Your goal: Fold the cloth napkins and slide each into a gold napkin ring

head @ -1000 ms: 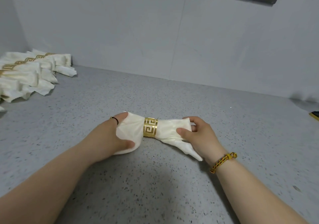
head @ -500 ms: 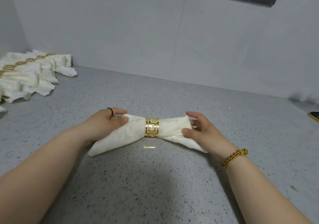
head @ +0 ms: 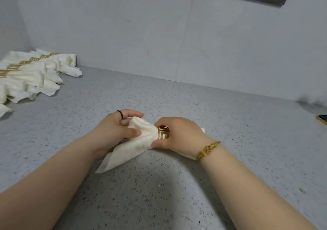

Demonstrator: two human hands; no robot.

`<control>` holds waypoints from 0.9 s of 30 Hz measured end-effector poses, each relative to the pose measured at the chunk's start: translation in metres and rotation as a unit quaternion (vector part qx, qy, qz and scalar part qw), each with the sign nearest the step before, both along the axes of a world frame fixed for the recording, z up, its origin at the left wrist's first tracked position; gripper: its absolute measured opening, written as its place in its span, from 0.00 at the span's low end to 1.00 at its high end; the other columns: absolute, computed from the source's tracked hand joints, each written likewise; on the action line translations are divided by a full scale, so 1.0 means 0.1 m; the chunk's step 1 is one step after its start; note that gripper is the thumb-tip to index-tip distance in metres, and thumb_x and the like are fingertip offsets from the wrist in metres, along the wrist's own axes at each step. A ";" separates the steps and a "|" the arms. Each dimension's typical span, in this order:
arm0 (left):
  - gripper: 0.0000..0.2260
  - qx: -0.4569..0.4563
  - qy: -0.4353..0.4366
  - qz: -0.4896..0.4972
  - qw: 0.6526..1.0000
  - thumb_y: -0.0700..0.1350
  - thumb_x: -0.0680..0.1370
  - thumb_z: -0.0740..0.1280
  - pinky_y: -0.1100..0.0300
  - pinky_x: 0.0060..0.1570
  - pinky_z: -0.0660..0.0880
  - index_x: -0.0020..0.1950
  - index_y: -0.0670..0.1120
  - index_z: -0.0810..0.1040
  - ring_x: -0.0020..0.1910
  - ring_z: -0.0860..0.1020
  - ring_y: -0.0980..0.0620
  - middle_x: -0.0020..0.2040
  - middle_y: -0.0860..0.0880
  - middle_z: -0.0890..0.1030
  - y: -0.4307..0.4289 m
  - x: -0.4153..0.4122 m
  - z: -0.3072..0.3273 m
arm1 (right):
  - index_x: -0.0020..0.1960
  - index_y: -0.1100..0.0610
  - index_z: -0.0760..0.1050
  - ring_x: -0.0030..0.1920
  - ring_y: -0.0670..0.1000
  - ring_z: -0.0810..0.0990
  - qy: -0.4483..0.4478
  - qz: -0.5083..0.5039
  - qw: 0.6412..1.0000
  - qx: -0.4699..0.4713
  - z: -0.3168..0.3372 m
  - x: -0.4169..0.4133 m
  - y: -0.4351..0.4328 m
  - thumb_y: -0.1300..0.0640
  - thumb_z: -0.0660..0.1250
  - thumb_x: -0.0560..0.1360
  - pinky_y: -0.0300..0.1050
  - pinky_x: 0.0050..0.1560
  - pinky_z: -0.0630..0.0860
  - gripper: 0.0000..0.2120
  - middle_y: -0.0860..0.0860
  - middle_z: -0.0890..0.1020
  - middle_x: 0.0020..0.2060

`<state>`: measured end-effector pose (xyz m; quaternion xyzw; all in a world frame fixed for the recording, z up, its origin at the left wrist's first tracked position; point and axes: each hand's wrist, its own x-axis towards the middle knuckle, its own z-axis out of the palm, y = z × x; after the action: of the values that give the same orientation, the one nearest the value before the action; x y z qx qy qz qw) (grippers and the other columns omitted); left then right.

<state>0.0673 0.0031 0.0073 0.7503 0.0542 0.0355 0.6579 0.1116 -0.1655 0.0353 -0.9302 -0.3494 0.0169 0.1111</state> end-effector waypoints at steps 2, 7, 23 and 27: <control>0.17 -0.018 -0.021 0.015 0.999 0.29 0.71 0.66 0.64 0.36 0.78 0.46 0.53 0.77 0.36 0.81 0.56 0.36 0.54 0.84 0.01 0.00 0.00 | 0.58 0.50 0.73 0.50 0.47 0.74 0.043 -0.010 0.999 -0.001 0.02 0.09 0.06 0.44 0.69 0.69 0.43 0.50 0.71 0.20 0.47 0.78 0.52; 0.17 -0.043 -0.024 0.027 0.998 0.31 0.73 0.65 0.63 0.38 0.76 0.50 0.54 0.76 0.40 0.80 0.53 0.42 0.51 0.83 0.02 0.01 0.01 | 0.52 0.52 0.75 0.46 0.47 0.75 0.120 -0.021 0.992 0.043 0.00 0.17 0.06 0.46 0.71 0.68 0.44 0.50 0.72 0.17 0.46 0.76 0.44; 0.11 0.183 -0.046 0.129 0.974 0.39 0.75 0.67 0.71 0.28 0.64 0.37 0.49 0.67 0.30 0.68 0.56 0.26 0.57 0.71 -0.03 0.11 -0.11 | 0.39 0.55 0.71 0.32 0.45 0.73 0.240 -0.233 0.885 0.324 -0.23 0.10 -0.65 0.59 0.66 0.74 0.32 0.29 0.70 0.06 0.50 0.76 0.34; 0.08 0.180 -0.042 0.096 0.978 0.37 0.76 0.65 0.78 0.35 0.64 0.46 0.50 0.77 0.42 0.72 0.62 0.45 0.56 0.75 -0.04 0.09 -0.09 | 0.39 0.53 0.71 0.40 0.52 0.76 0.204 -0.266 0.852 0.403 -0.32 0.12 -0.57 0.63 0.65 0.74 0.47 0.45 0.74 0.08 0.54 0.77 0.41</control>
<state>0.0762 -0.0012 -0.0020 0.8456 0.0912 0.1395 0.5071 0.1241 -0.2225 0.0035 -0.8368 -0.0343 0.0333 0.5454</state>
